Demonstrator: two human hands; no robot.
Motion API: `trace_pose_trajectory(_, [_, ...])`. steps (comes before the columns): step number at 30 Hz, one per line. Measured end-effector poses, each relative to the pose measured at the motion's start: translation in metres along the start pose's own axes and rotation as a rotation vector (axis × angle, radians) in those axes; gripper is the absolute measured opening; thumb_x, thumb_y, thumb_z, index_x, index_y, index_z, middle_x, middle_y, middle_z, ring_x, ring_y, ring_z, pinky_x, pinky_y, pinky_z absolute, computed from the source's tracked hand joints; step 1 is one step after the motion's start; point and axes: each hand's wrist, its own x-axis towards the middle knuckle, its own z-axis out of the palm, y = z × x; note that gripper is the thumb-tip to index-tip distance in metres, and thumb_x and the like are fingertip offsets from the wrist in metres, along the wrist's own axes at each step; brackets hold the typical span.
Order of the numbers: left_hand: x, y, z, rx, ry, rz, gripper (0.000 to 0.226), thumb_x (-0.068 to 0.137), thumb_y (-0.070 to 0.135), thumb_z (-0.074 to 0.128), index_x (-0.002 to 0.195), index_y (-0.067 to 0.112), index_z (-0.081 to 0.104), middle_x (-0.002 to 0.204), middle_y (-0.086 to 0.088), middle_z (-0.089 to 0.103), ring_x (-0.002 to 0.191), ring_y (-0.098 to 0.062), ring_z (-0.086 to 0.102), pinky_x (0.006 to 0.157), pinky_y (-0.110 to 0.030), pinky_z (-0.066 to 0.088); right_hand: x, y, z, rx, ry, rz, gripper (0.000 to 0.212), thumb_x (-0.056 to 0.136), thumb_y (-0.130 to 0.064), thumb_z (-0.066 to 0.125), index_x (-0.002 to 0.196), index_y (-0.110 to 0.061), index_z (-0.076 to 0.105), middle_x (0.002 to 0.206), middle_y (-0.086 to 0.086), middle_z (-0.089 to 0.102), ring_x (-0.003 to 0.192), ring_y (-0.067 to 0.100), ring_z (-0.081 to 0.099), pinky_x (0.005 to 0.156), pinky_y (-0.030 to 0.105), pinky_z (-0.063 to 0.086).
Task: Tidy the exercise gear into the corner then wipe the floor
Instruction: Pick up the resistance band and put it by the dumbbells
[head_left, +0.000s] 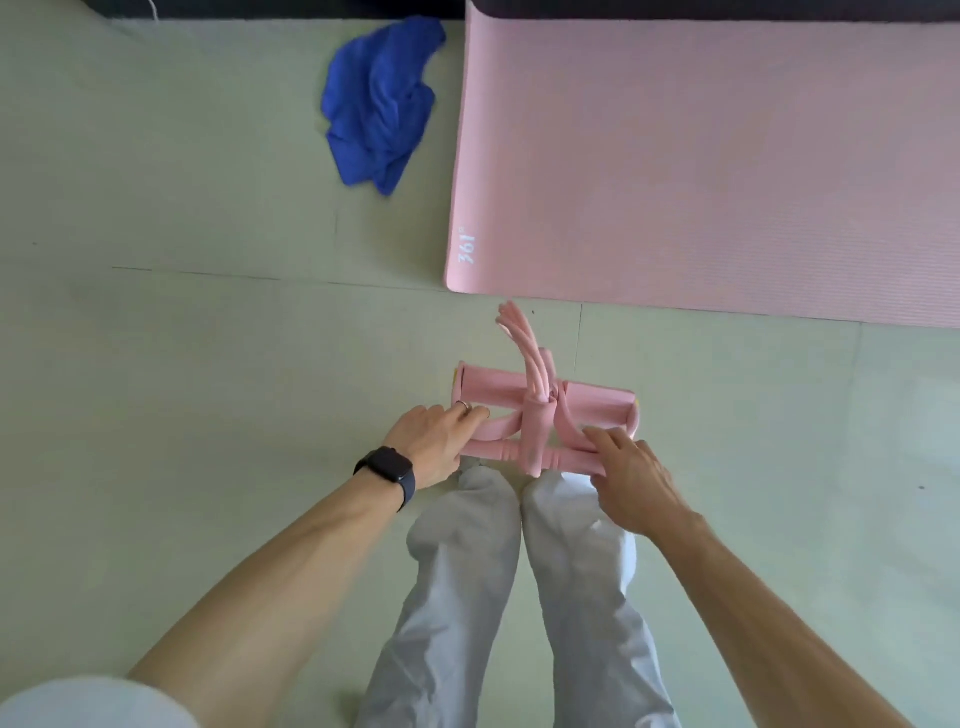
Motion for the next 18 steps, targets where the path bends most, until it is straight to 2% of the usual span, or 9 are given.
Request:
trace_pose_trajectory(4, [-0.056,0.036,-0.093,-0.015,0.157,0.075,0.050,0.085,0.012,0.062,0.129,0.021,0.041,0.125,-0.006,0.056,0.084,-0.034,0.063,0.059,-0.038,0.037,-0.096,-0.010,-0.070,0.077,0.200,-0.027,0.052,0.086,-0.004,0.064,0.135,-0.017,0.051,0.125,0.005,0.052,0.095,0.037,0.057,0.081,0.031,0.034])
trace_pose_trajectory(8, [-0.091,0.073,-0.179,0.089,0.287,0.255,0.061,0.070,0.014,0.078,0.117,0.024,0.040,0.117,-0.003,0.063,0.065,-0.029,0.063,0.054,-0.035,0.044,-0.187,-0.003,-0.131,0.201,0.455,0.033,0.055,0.083,-0.002,0.069,0.132,-0.022,0.056,0.125,0.001,0.050,0.097,0.036,0.057,0.084,0.037,0.044])
trace_pose_trajectory(12, [-0.108,0.121,-0.258,0.101,0.487,0.420,0.062,0.078,0.020,0.077,0.128,0.025,0.040,0.127,-0.001,0.061,0.080,-0.028,0.065,0.067,-0.041,0.053,-0.277,0.005,-0.176,0.242,0.749,0.113,0.055,0.083,-0.008,0.072,0.130,-0.032,0.055,0.125,-0.011,0.052,0.098,0.029,0.058,0.081,0.041,0.050])
trace_pose_trajectory(16, [-0.122,0.181,-0.334,0.155,0.640,0.595,0.060,0.081,0.020,0.075,0.131,0.026,0.043,0.128,0.001,0.060,0.082,-0.026,0.065,0.069,-0.040,0.053,-0.355,0.009,-0.193,0.233,1.060,0.230,0.056,0.081,-0.009,0.076,0.130,-0.028,0.057,0.123,-0.010,0.056,0.089,0.030,0.058,0.075,0.040,0.051])
trace_pose_trajectory(18, [-0.128,0.214,-0.367,0.219,0.694,0.712,0.058,0.084,0.019,0.072,0.133,0.026,0.044,0.129,0.002,0.059,0.084,-0.026,0.064,0.069,-0.039,0.052,-0.391,0.012,-0.196,0.219,1.208,0.325,0.056,0.079,-0.010,0.078,0.128,-0.028,0.060,0.122,-0.009,0.058,0.092,0.030,0.056,0.074,0.040,0.052])
